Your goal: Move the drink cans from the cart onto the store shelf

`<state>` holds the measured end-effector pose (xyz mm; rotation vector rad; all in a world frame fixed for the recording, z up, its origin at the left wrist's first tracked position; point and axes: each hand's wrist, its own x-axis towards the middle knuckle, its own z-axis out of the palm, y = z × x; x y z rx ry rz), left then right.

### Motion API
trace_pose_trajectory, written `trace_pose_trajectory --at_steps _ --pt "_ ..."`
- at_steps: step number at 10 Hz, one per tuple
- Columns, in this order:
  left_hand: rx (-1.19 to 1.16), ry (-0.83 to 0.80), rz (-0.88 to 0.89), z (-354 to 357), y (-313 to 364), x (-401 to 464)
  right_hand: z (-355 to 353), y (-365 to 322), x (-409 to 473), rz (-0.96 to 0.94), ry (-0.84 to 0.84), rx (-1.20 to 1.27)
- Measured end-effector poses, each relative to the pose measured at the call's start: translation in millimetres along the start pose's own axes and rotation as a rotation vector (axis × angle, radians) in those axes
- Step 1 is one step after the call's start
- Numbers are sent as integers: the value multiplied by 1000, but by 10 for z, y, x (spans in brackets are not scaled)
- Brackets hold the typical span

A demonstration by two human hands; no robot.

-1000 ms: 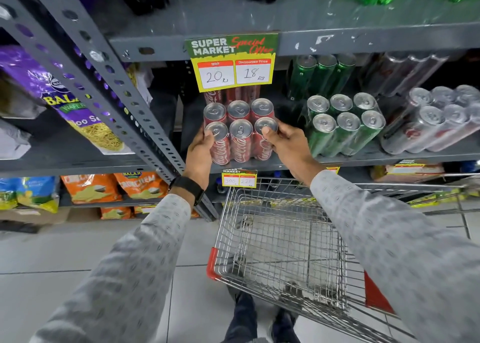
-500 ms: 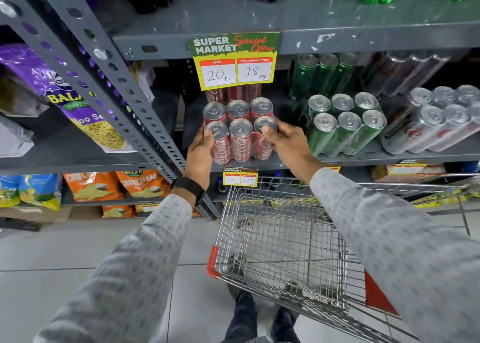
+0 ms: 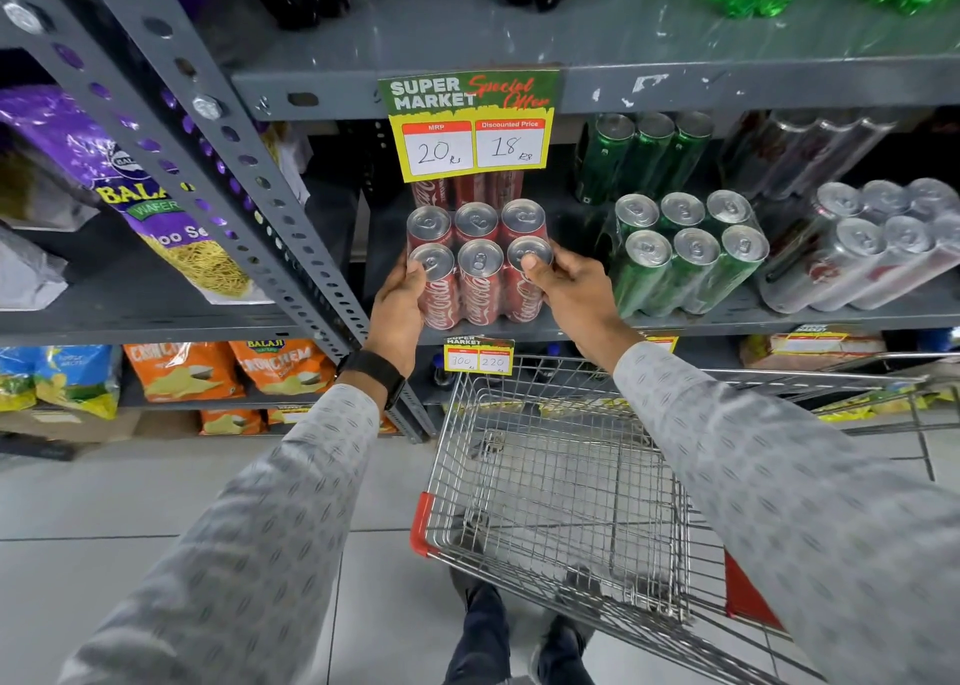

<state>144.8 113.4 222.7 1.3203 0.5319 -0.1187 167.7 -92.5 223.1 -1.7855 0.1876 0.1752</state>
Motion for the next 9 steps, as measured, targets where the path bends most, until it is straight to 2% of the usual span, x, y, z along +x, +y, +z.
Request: trace_pose_trajectory --at_steps 4,7,9 --pt "54 -22 27 8 3 16 5 -11 -29 -15 -10 -74" --pt "1 41 4 42 -11 -12 -32 30 45 31 -36 -73" --pt "59 81 7 56 -7 -31 -3 -31 2 40 -45 -93"
